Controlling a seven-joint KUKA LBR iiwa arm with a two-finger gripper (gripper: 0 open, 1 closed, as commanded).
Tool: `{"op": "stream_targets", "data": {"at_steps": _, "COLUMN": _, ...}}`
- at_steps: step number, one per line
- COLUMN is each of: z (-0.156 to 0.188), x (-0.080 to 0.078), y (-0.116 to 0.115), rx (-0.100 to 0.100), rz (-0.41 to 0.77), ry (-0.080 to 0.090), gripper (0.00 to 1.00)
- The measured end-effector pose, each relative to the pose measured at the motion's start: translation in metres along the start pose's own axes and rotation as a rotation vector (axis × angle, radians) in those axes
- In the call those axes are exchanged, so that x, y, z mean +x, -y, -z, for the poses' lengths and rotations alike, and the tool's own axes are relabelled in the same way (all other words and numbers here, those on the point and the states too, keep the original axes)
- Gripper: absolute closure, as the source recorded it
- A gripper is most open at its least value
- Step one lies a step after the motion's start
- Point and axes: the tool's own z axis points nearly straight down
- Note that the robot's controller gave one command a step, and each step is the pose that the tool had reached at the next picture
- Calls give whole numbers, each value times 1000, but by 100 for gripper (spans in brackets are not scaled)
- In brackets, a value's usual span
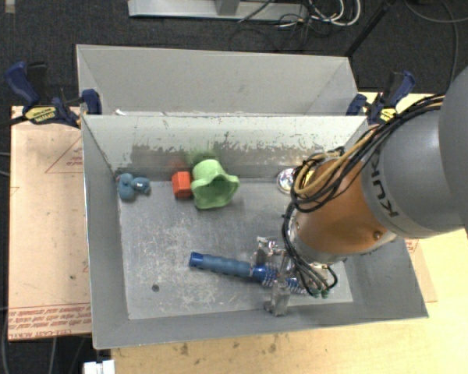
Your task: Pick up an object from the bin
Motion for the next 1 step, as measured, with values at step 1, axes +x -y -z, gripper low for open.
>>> {"op": "stream_targets", "data": {"at_steps": 1, "z": 4, "x": -43, "y": 2, "rx": 0, "rz": 226, "ry": -8, "gripper": 0}}
